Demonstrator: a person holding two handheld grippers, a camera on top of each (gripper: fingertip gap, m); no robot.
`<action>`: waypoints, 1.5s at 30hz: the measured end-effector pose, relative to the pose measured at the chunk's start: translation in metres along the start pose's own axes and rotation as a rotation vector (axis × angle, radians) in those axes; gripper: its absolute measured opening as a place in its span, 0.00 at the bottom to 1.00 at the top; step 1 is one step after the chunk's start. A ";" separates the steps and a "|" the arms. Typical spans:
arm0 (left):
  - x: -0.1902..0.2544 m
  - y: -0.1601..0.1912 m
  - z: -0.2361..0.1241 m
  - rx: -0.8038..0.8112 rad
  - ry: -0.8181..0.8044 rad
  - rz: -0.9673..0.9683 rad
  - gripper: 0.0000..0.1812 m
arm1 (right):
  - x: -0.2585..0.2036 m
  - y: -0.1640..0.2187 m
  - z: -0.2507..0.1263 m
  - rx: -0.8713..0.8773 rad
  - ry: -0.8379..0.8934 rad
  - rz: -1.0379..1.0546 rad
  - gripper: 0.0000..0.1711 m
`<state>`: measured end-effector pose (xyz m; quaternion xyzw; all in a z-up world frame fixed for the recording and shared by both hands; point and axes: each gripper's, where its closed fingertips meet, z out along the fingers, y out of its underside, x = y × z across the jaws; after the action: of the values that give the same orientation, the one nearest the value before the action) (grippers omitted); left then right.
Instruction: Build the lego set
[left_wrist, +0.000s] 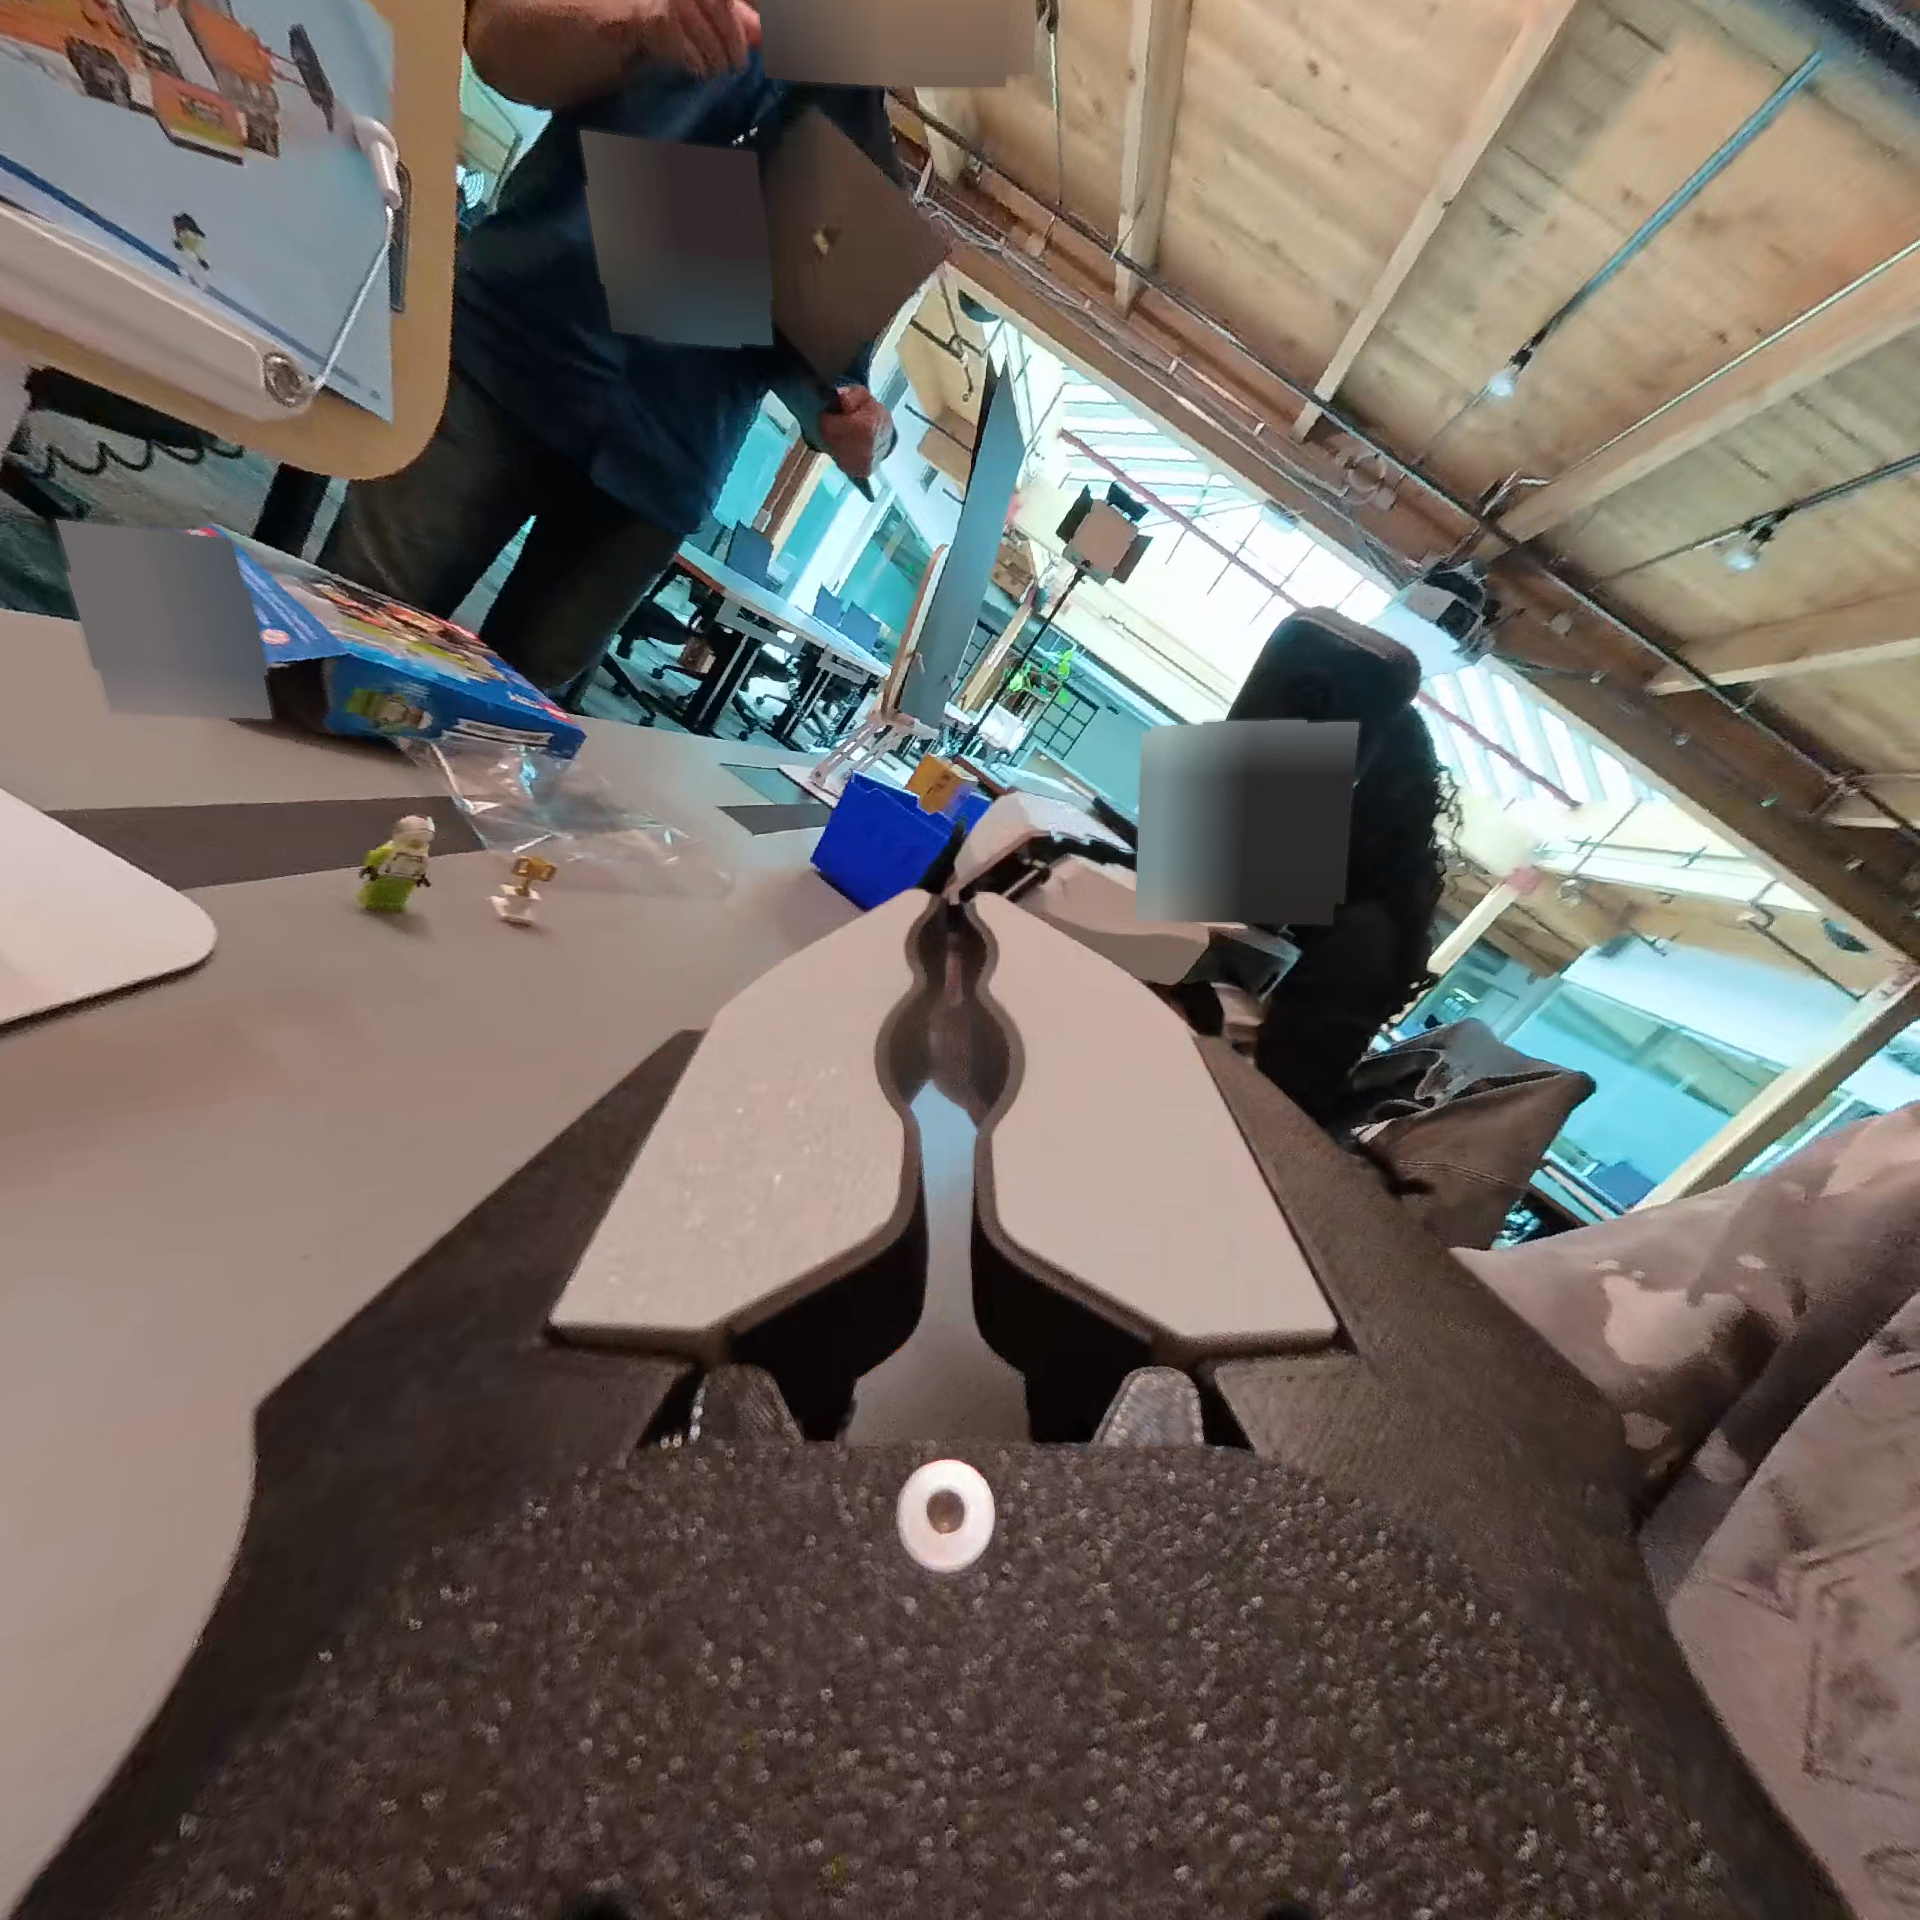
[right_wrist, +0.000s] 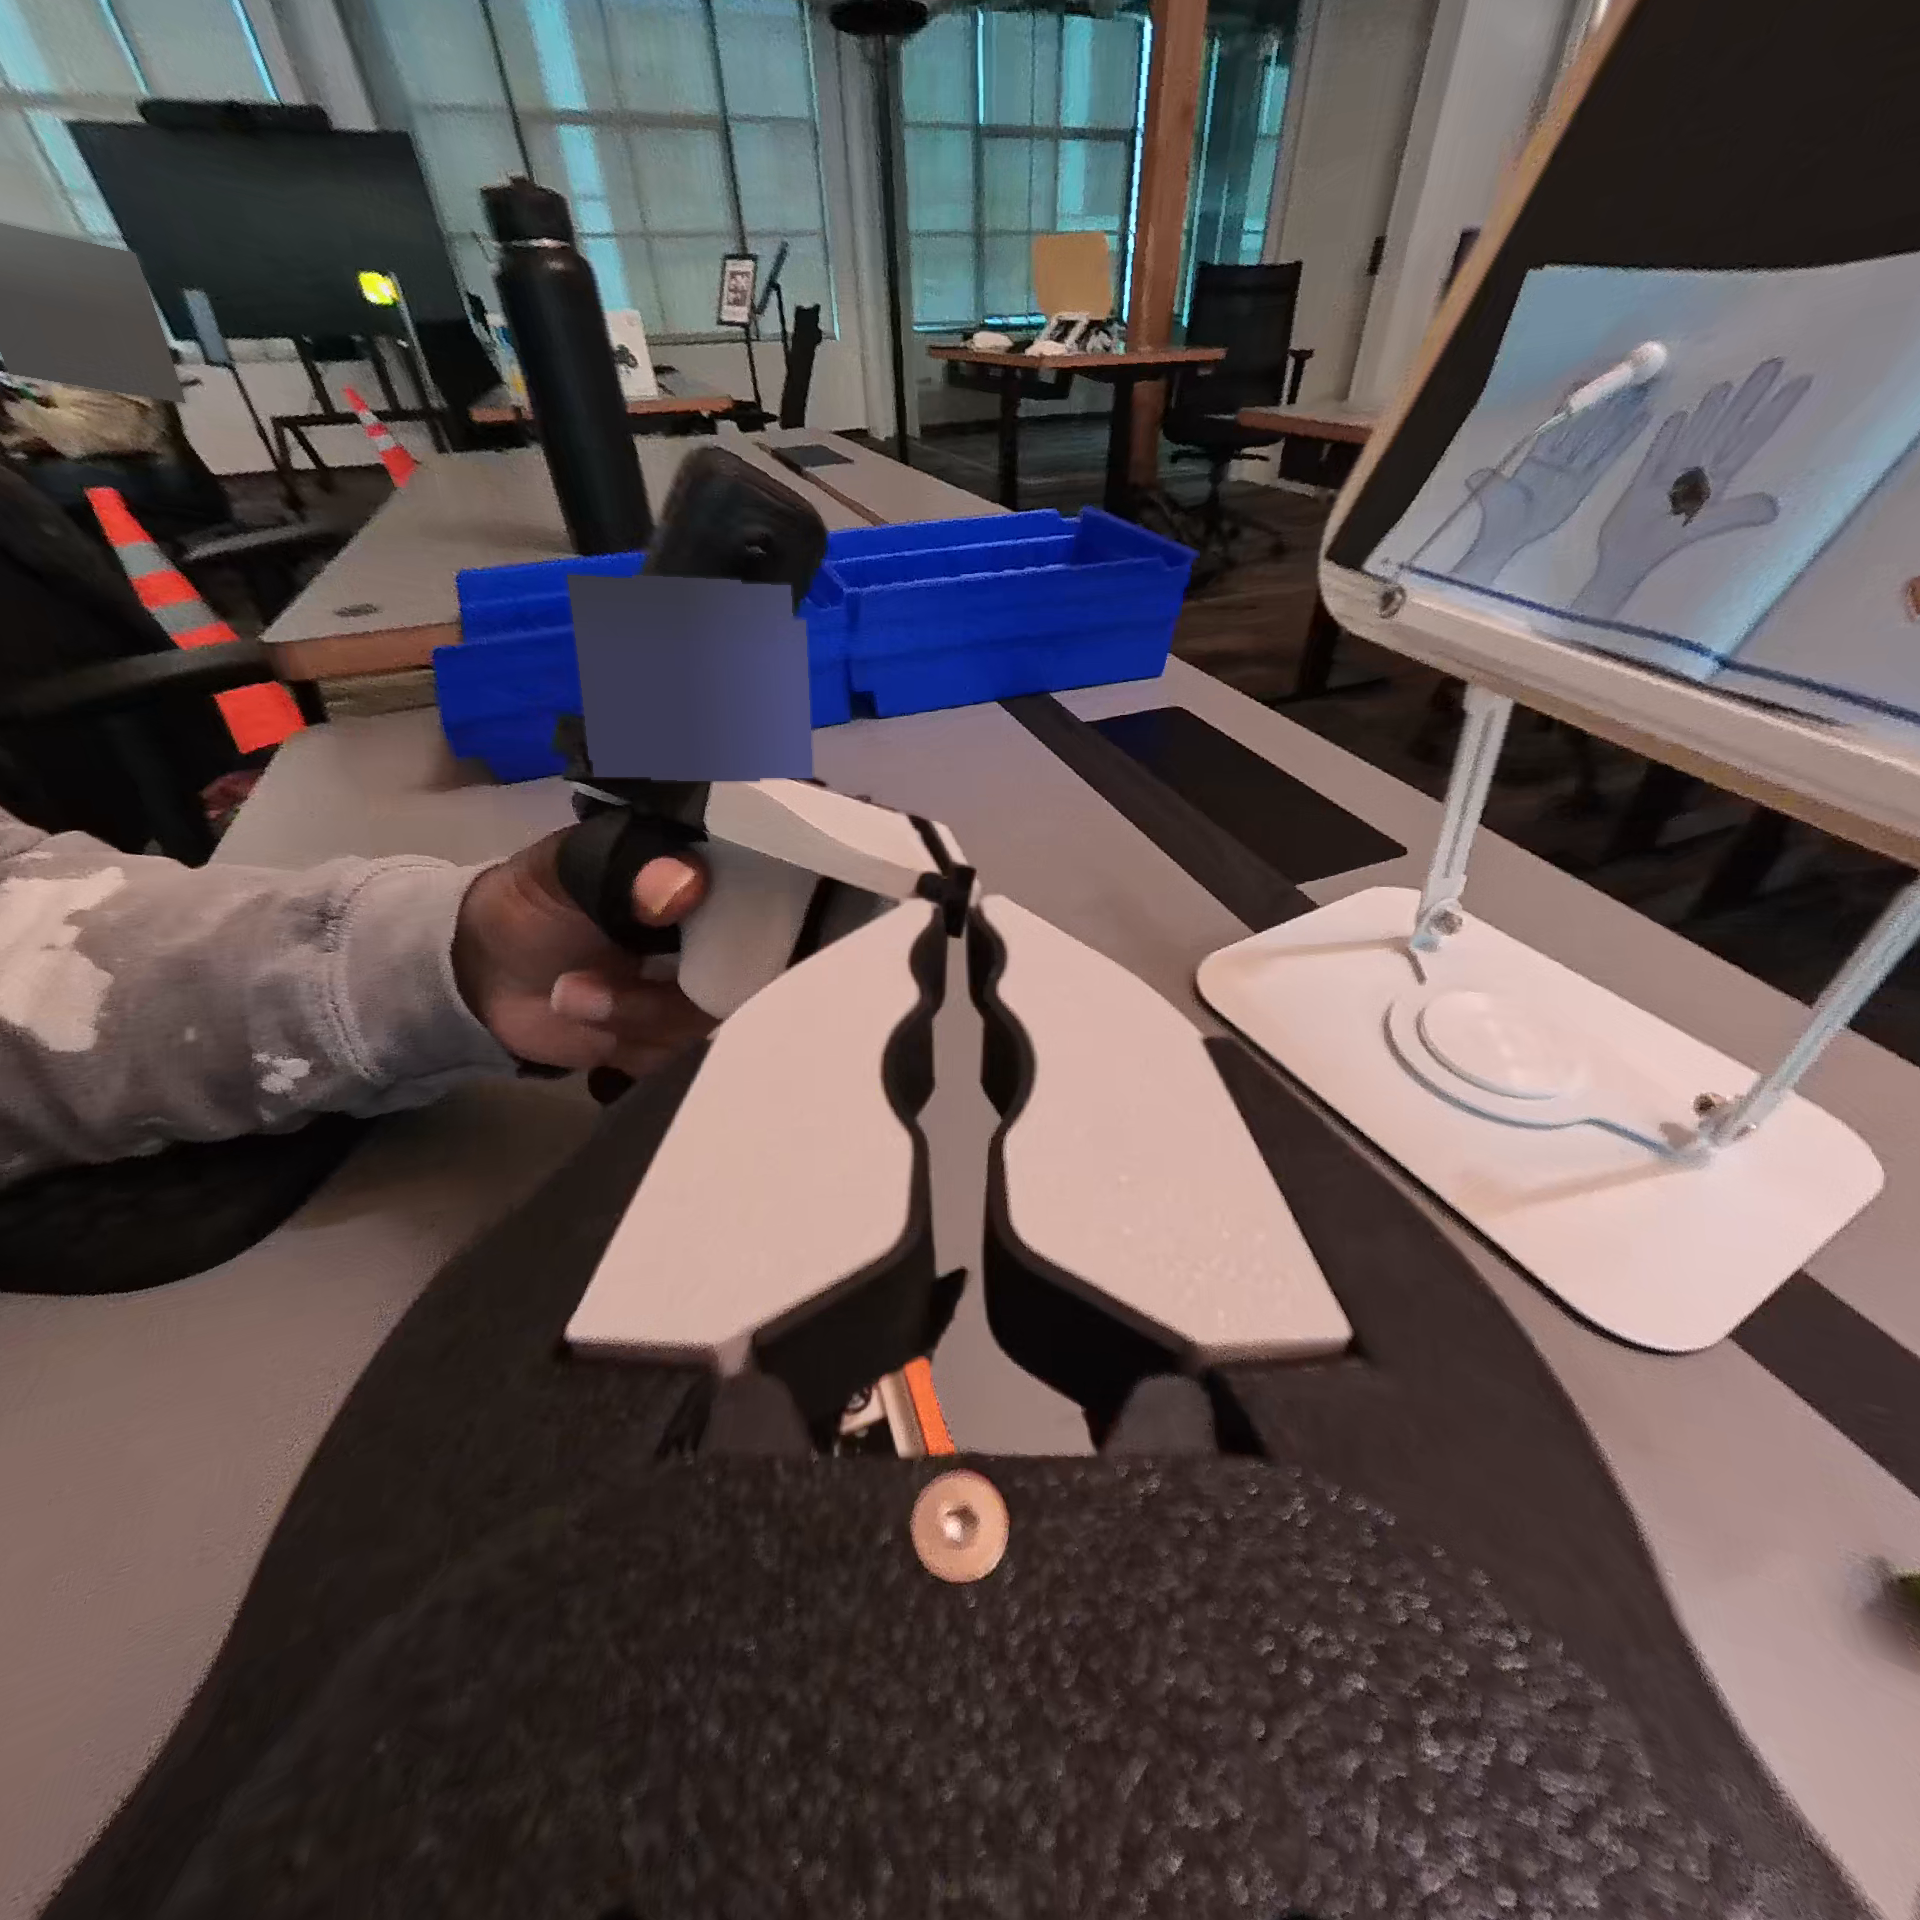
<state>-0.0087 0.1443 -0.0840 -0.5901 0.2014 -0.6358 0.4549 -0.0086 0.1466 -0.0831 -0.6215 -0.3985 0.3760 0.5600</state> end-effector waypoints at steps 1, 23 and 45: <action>0.001 0.000 0.000 0.004 0.008 -0.009 0.01 | -0.001 -0.001 0.000 0.004 -0.003 0.002 0.02; 0.022 0.042 -0.003 -0.336 0.124 0.226 0.03 | -0.036 0.033 -0.021 -0.305 -0.285 0.087 0.01; 0.031 0.080 -0.012 -0.558 0.176 0.402 0.01 | -0.057 0.057 -0.038 -0.421 -0.433 0.048 0.01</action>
<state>0.0111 0.0759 -0.1323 -0.5831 0.5177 -0.5027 0.3732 0.0073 0.0766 -0.1353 -0.6385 -0.5630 0.4220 0.3119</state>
